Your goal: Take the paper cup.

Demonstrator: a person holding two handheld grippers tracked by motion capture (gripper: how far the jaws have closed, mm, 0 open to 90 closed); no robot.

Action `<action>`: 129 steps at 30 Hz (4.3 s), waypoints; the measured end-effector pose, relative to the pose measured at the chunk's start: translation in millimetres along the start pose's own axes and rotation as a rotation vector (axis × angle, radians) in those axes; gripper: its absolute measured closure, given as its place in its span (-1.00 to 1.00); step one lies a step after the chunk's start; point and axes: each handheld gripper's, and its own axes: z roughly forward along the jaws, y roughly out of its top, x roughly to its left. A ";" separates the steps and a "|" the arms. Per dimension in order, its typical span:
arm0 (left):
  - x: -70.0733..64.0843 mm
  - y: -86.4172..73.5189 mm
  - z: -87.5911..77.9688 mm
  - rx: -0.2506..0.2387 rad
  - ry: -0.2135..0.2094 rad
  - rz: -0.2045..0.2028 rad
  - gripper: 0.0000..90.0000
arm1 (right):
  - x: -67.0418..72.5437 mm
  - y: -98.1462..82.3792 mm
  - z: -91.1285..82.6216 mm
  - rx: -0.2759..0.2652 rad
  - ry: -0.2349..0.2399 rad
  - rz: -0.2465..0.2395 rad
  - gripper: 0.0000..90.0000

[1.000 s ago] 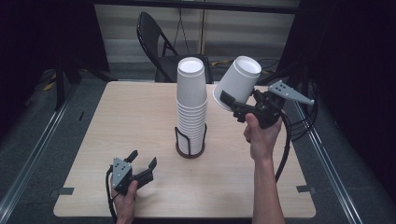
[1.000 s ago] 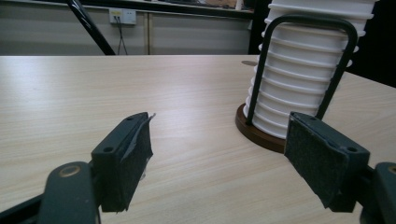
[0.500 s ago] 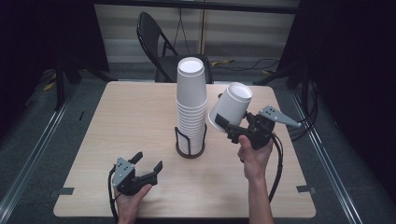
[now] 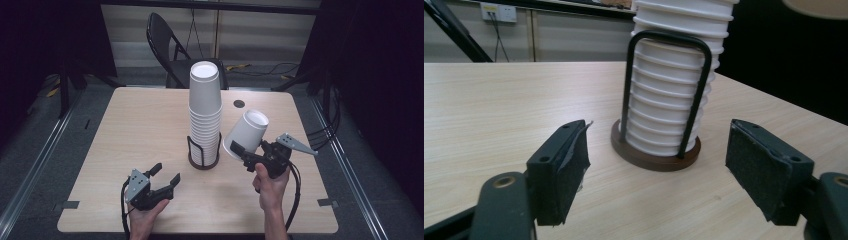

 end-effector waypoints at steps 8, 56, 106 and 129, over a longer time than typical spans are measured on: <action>-7.8 1.3 5.6 0.002 -0.043 0.010 -0.34 | -7.4 -29.6 1.7 0.031 0.003 0.093 -0.68; -46.7 -1.0 32.9 -0.101 -0.156 0.146 0.34 | 12.0 -103.2 32.5 0.176 0.269 0.623 -0.68; -38.6 -1.9 31.5 -0.040 -0.215 0.052 0.93 | 10.2 -96.3 32.5 0.166 0.238 0.526 -0.75; -22.5 3.2 21.8 0.096 -0.217 0.057 0.93 | -0.5 -83.3 21.7 0.137 0.126 0.347 -0.74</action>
